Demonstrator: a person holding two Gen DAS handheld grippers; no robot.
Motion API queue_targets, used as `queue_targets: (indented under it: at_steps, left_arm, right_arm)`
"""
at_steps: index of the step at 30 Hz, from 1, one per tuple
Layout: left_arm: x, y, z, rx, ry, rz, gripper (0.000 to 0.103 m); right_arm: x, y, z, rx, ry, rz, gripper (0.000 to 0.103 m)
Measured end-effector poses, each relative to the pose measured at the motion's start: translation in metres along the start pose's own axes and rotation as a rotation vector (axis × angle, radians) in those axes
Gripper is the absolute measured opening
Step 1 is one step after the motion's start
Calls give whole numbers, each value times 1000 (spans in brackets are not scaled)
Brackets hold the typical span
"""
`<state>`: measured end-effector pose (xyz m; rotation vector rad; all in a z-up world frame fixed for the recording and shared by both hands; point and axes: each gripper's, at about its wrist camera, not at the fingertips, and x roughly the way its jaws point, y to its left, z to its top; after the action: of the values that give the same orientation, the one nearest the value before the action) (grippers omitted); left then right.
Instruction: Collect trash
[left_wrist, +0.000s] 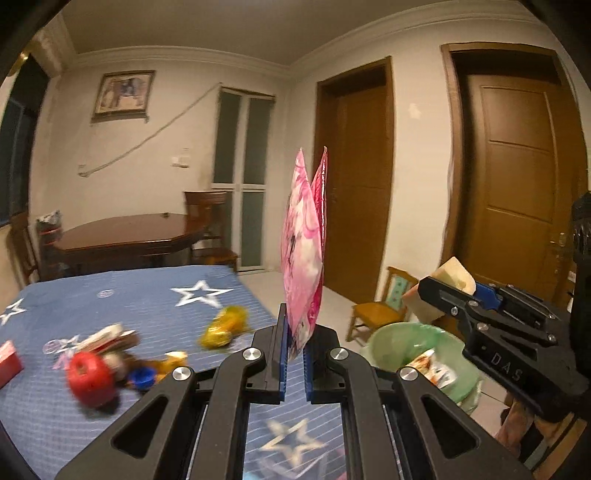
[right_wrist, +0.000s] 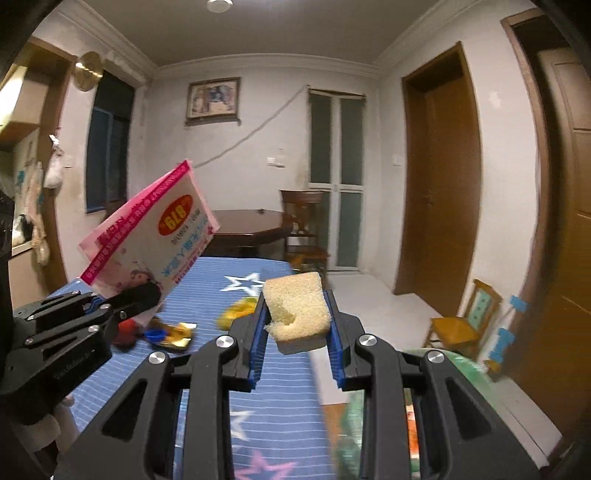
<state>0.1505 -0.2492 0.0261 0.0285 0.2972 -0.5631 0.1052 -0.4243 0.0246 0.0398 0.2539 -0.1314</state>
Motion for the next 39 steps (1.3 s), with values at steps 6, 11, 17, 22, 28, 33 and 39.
queue_targets:
  at_steps: [6,11,17,22,28,33,39]
  left_arm:
    - [57,-48,2,35,63,-108,8]
    - [107,-81,-3,53,145,-178,8]
    - [177,-107,-30,43,317,-249,8]
    - [222,-124,-54,50,426,-280,8]
    - [254,-142,-76,67,498,-303,8]
    - [271,-155,-89,79,514,-305,8]
    - [281,-161,-96,84,523,-299,8]
  right_arm:
    - [15,-64,-1,48,89,-71,27]
    - [33,-109,-14,107,184,-89,27]
    - [62,-156,-39,198,336,-67,27]
    - [82,-174,-61,229,428,-59,27]
    - [93,-183,-79,251,485,-51,27]
    - [95,-191,-86,258,500,-57,27]
    - [95,-199,-86,261,503,-58,27]
